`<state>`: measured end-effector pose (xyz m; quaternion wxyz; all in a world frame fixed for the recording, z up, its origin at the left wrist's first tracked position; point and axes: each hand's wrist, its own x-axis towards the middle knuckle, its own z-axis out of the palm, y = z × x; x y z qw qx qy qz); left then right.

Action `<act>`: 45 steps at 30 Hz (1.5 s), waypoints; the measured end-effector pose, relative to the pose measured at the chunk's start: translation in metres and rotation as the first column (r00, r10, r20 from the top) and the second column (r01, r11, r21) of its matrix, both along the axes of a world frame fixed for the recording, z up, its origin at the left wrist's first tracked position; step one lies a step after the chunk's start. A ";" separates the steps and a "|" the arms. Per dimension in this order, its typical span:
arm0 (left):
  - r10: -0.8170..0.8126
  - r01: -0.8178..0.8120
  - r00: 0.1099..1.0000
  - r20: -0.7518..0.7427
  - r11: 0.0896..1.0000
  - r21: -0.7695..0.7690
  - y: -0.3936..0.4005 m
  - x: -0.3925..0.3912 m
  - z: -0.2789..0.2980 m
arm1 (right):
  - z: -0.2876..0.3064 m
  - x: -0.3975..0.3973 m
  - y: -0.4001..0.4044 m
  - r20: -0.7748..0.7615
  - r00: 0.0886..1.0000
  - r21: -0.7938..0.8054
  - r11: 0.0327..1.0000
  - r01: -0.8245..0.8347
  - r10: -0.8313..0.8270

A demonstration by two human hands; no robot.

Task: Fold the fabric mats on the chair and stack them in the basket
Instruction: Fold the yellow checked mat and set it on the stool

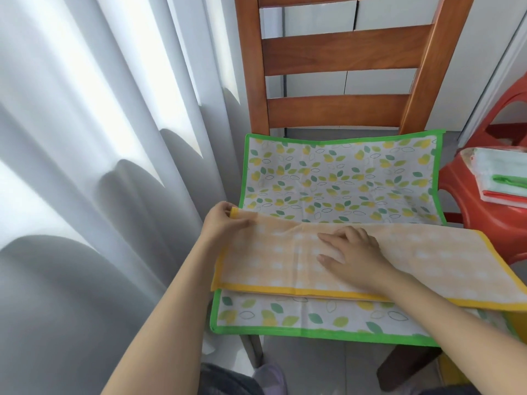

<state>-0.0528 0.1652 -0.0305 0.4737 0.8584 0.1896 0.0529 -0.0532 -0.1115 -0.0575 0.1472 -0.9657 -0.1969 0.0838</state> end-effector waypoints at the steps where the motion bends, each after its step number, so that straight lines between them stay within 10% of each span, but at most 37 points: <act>1: -0.013 0.012 0.999 -0.034 0.999 -0.045 0.004 0.000 0.001 | 0.001 -0.002 0.002 -0.008 1.000 -0.029 1.000 -0.006 0.005; 6: -0.123 0.094 0.957 -0.262 0.988 -0.122 0.017 -0.012 0.007 | 0.001 -0.007 0.007 -0.078 0.997 -0.094 0.995 -0.024 0.016; 21: -0.095 0.090 0.995 0.020 0.824 -0.560 -0.052 -0.017 0.071 | 0.019 -0.013 -0.006 -0.283 0.957 0.110 0.993 -0.035 0.065; 25: -0.102 0.136 0.991 0.091 0.813 -0.566 -0.093 -0.013 0.078 | 0.042 -0.009 -0.035 -0.345 0.932 0.482 0.831 0.276 -0.109; 33: -0.200 0.240 0.970 0.140 0.885 -0.399 -0.192 0.001 0.054 | 0.063 -0.019 -0.096 -0.579 0.772 0.562 0.558 0.611 -0.263; 40: -0.244 0.245 0.969 0.037 0.933 -0.263 -0.241 0.005 0.013 | 0.061 -0.032 -0.117 -0.684 0.690 0.369 0.703 0.608 -0.237; 45: -0.271 0.268 0.963 -0.007 0.957 -0.106 -0.255 0.009 -0.004 | 0.039 -0.037 -0.112 -0.553 0.806 0.258 0.876 0.407 -0.211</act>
